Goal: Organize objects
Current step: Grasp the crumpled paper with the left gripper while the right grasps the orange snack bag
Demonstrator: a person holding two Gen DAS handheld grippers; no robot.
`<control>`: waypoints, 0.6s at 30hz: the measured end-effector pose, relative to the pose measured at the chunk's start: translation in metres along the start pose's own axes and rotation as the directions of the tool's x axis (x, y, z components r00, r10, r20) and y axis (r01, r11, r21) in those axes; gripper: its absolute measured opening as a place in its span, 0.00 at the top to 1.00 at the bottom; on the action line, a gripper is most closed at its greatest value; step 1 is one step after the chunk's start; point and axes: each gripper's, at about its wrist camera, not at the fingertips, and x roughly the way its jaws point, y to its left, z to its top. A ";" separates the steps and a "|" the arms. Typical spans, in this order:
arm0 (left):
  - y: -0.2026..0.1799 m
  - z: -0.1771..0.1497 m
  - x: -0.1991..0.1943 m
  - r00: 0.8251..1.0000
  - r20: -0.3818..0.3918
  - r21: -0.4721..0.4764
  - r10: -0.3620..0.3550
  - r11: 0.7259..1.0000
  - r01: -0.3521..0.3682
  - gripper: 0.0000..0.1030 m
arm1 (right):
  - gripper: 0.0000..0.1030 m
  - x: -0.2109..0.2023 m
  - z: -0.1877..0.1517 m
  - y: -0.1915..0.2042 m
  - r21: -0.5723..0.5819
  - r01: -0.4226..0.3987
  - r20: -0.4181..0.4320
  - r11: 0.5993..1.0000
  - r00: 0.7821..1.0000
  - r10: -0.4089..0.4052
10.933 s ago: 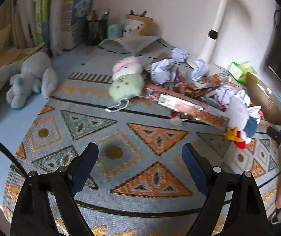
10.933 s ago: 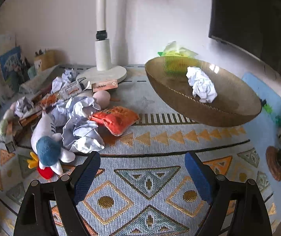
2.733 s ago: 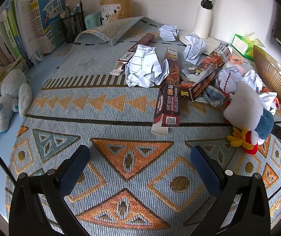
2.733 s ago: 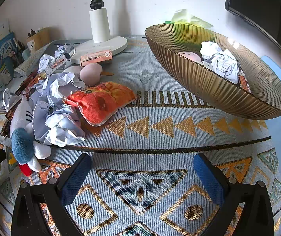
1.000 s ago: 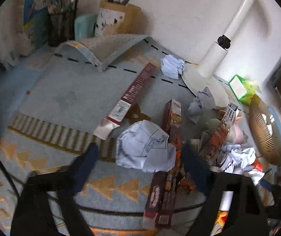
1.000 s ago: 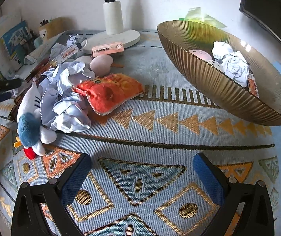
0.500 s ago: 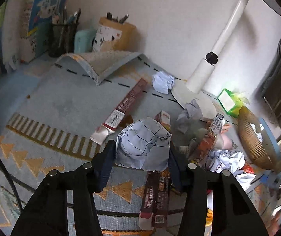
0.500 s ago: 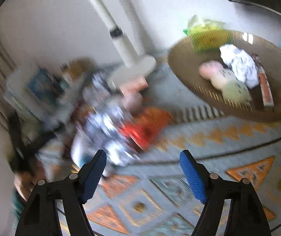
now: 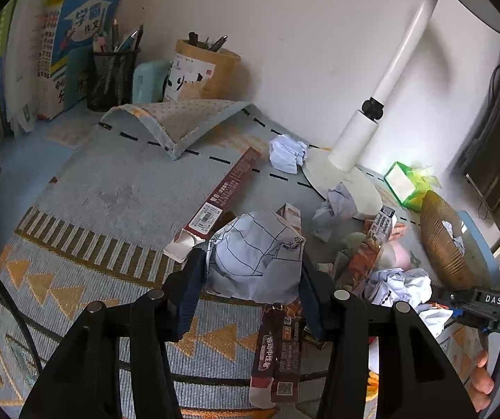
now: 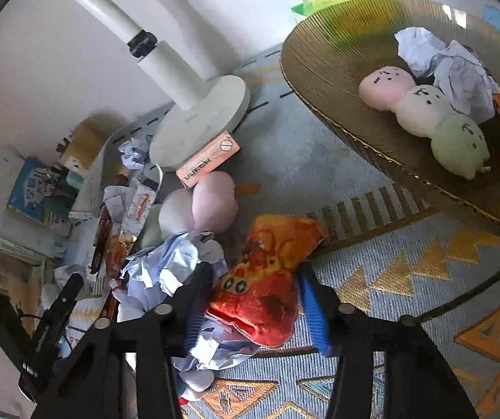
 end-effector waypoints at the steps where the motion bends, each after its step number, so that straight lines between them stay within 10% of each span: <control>1: 0.000 0.000 0.000 1.000 0.001 0.002 0.000 1.000 0.000 0.54 | 0.64 -0.003 -0.002 -0.001 -0.013 0.000 0.005 1.000 1.000 0.000; 10: 0.003 0.000 -0.003 1.000 0.009 -0.013 -0.007 1.000 0.007 0.54 | 0.66 -0.060 -0.048 -0.014 -0.230 -0.019 0.012 0.973 1.000 0.022; 18: 0.002 -0.002 -0.004 1.000 0.010 -0.007 -0.009 1.000 0.009 0.54 | 0.53 -0.085 -0.085 -0.044 -0.340 0.163 0.006 0.926 0.985 -0.171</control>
